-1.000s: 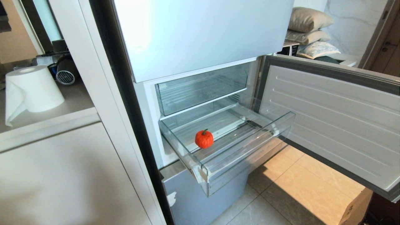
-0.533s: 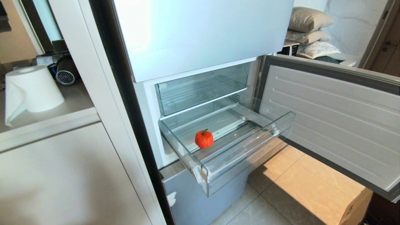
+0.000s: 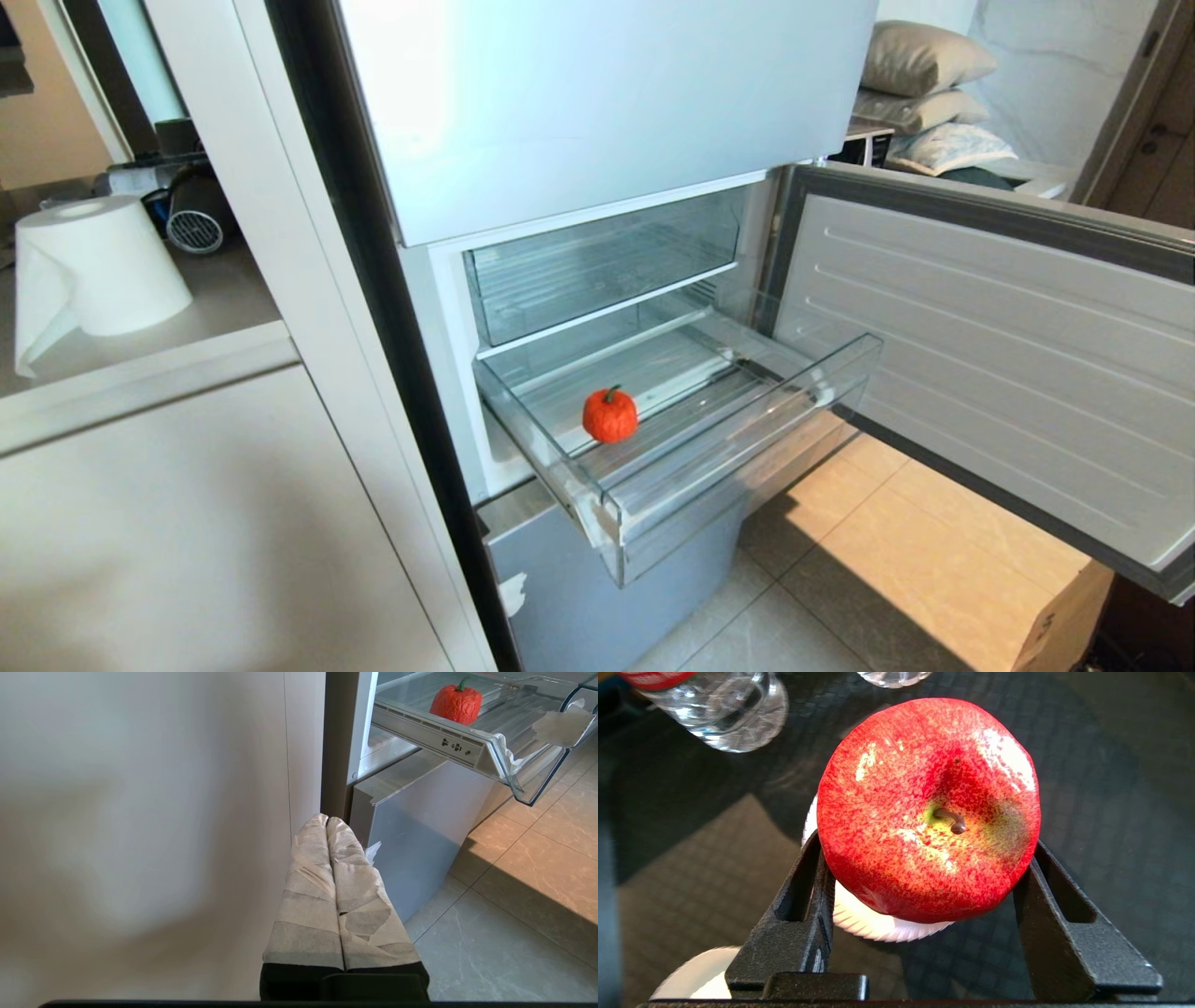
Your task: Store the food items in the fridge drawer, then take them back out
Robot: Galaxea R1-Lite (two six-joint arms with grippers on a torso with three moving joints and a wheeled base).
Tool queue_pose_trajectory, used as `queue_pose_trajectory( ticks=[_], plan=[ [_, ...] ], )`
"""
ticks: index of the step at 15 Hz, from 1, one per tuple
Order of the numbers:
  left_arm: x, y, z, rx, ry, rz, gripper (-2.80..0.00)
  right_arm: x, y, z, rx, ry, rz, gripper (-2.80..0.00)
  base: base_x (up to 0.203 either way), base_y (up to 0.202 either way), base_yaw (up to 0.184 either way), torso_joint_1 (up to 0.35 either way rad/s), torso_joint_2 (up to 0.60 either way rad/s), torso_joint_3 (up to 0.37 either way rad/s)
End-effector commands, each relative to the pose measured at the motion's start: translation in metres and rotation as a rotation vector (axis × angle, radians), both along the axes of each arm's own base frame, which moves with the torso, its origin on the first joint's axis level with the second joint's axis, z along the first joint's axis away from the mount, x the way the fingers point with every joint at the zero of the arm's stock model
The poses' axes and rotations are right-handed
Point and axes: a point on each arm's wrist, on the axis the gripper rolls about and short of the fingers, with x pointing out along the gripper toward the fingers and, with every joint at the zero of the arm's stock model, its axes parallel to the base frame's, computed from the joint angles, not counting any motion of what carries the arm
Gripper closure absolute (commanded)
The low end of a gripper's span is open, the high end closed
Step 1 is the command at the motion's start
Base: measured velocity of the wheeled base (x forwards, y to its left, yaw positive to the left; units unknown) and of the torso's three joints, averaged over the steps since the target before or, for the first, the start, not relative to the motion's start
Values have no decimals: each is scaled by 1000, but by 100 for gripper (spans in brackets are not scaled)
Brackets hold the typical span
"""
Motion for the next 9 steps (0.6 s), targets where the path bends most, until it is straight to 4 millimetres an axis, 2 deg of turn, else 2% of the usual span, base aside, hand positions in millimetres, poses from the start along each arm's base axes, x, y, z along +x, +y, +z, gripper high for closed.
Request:
queue_pose_trajectory(
  ticks=[1, 9],
  plan=[
    [0, 0, 0, 0, 1, 0, 0, -2, -3, -5, 1, 7, 0, -280, 0, 0, 0, 0, 0, 0],
    [0, 0, 0, 0, 1, 0, 0, 1, -1, 5, -18, 3, 10, -280, 0, 0, 0, 0, 0, 0]
  ],
)
